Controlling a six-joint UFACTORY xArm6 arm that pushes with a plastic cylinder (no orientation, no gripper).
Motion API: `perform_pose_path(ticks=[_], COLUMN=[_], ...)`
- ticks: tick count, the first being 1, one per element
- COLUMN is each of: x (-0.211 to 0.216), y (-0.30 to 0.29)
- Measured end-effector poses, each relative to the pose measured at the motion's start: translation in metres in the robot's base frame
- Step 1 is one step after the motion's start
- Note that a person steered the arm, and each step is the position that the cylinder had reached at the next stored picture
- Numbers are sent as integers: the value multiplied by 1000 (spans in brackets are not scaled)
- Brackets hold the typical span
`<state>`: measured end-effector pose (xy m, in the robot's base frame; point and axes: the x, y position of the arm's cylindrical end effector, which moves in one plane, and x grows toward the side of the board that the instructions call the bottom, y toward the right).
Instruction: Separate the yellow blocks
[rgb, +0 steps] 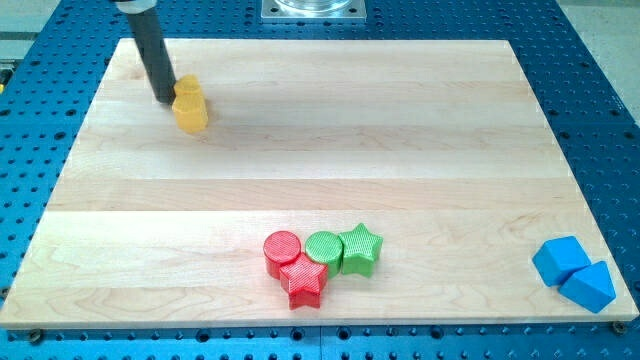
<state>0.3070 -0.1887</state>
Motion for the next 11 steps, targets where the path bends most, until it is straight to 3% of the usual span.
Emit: perform_pose_path(ticks=[2,3,5,6,8,10,11], x=[-87,-52,86,120,91,163,158], y=[4,6,12,18,66,131,141])
